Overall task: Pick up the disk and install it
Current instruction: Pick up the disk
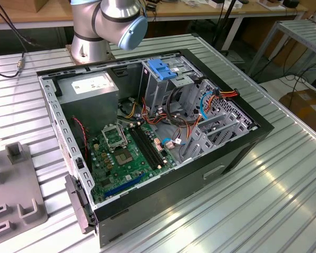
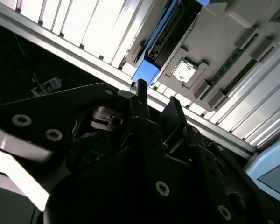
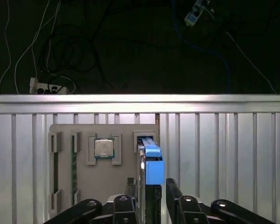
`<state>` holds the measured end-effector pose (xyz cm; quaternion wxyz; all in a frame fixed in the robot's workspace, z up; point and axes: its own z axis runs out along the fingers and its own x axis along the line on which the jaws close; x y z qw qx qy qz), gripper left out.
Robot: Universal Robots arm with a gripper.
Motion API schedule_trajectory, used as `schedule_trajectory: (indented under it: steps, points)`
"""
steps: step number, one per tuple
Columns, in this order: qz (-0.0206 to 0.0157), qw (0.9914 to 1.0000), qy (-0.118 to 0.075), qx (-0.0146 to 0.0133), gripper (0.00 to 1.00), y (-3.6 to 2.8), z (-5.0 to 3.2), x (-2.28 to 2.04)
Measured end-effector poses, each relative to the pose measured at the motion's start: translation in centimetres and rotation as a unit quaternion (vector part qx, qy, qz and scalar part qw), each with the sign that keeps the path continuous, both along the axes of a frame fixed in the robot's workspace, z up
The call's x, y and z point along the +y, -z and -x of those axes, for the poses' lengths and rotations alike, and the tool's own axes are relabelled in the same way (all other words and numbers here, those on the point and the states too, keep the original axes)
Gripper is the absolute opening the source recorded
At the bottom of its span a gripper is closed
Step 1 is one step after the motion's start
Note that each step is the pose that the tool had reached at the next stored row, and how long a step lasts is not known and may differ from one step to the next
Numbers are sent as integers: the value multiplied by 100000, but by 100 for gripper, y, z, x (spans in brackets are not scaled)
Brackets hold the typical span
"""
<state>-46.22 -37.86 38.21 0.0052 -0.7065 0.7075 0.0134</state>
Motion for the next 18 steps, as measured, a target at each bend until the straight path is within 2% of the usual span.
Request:
schedule_trajectory:
  steps: [2, 3, 6, 7, 11, 13, 16, 18]
  points:
    - [6, 100000, -17, 3, 40, 64, 0, 0]
    - [2, 100000, -16, -4, 46, 84, 0, 0]
    - [33, 100000, -17, -2, 48, 193, -1, 0]
    - [49, 100000, -17, 1, 54, 224, 0, 0]
    - [51, 100000, -17, -10, 54, 305, 0, 0]
    - [50, 100000, -12, -10, 54, 369, 0, 4]
    - [49, 100000, -16, -9, 54, 439, 0, 41]
    - [62, 100000, -27, -8, 54, 485, 1, 42]
